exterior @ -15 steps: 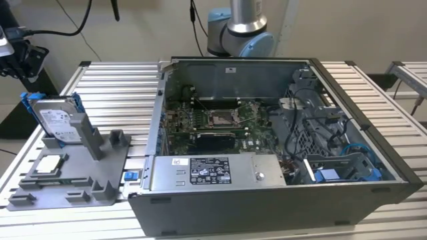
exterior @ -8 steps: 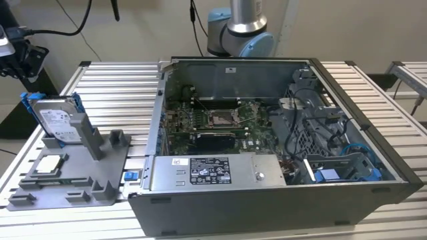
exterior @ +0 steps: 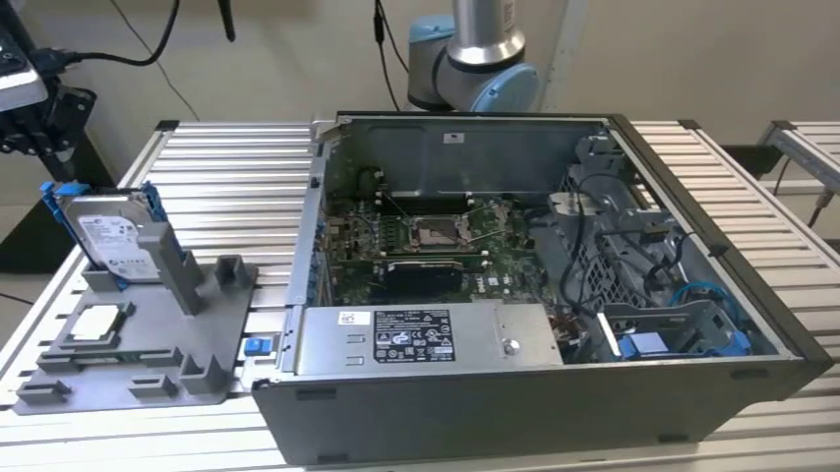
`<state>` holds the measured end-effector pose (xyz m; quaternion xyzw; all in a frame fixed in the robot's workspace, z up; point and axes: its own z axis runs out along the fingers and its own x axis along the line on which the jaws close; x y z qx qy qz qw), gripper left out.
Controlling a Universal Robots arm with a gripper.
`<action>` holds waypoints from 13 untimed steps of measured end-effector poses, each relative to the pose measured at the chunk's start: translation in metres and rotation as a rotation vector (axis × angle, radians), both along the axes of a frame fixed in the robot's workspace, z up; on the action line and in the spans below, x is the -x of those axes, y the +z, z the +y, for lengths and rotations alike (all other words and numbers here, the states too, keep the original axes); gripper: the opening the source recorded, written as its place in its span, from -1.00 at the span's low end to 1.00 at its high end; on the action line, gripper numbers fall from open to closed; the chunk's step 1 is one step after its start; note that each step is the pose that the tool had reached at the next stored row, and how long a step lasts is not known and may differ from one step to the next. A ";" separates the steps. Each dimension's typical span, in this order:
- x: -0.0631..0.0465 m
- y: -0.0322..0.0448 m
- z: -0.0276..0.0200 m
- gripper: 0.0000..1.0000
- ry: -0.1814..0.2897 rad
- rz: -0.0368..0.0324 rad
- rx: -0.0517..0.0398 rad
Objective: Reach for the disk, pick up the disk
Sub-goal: 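Pick up the disk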
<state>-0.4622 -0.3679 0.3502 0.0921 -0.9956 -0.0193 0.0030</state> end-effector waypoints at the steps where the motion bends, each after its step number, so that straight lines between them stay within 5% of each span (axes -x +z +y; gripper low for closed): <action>1: 0.000 0.0000 0.0000 -1.00 0.019 -0.0002 0.0000; 13: 0.000 0.0000 0.0000 -1.00 0.237 -0.0075 0.0001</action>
